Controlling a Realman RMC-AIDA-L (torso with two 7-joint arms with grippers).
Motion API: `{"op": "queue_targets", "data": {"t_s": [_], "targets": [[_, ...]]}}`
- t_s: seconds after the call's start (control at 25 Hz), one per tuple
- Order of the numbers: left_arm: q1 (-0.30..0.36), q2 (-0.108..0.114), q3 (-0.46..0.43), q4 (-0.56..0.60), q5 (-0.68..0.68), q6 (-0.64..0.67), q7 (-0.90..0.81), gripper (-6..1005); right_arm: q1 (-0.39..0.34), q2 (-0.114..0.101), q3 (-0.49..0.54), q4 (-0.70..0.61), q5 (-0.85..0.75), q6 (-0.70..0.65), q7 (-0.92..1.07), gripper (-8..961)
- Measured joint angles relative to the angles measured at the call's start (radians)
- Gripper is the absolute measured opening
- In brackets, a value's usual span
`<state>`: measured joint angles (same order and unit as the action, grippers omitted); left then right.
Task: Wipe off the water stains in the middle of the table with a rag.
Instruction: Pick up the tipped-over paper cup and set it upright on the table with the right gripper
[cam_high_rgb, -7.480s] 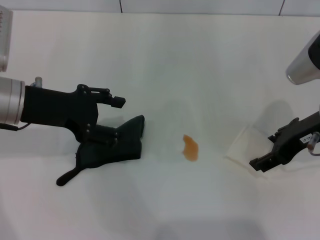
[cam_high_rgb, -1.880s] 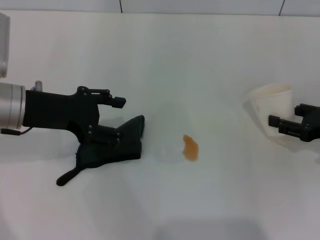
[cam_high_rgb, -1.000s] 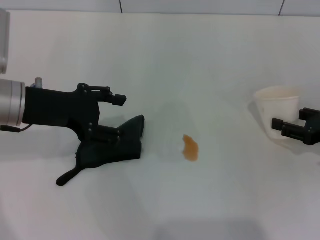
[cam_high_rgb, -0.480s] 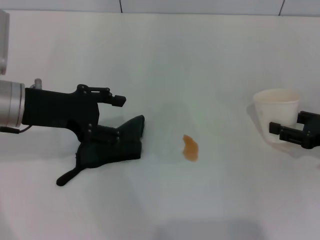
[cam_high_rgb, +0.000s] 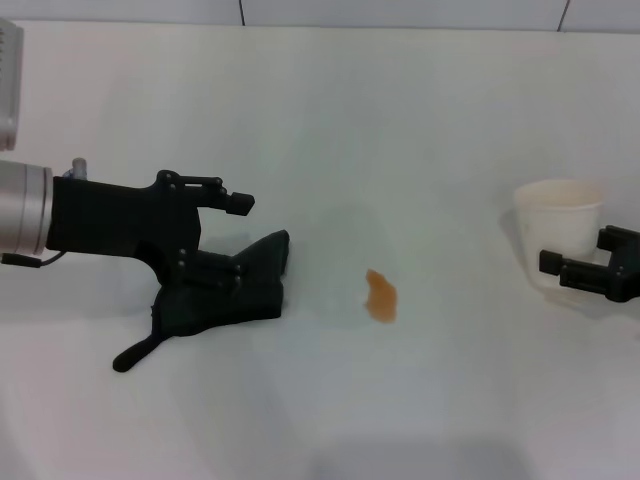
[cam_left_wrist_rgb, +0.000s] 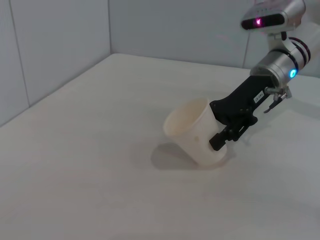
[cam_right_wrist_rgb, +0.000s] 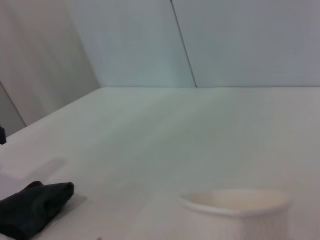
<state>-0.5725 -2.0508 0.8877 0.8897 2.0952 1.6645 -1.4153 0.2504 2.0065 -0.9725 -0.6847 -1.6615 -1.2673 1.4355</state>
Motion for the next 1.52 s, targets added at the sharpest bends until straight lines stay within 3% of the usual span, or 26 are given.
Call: {"op": "queue_targets", "data": {"t_s": [0.12,1.52], "targets": [[-0.001,0.000,0.001,0.000,0.000,0.000,0.000,817,-0.001,0.000,0.004,0.009,0.000,0.002,0.001,709],[-0.015,-0.003,0.005,0.009,0.002,-0.008,-0.007,816,-0.023,0.001,0.010,0.039,-0.007,-0.077,-0.043,838]]}}
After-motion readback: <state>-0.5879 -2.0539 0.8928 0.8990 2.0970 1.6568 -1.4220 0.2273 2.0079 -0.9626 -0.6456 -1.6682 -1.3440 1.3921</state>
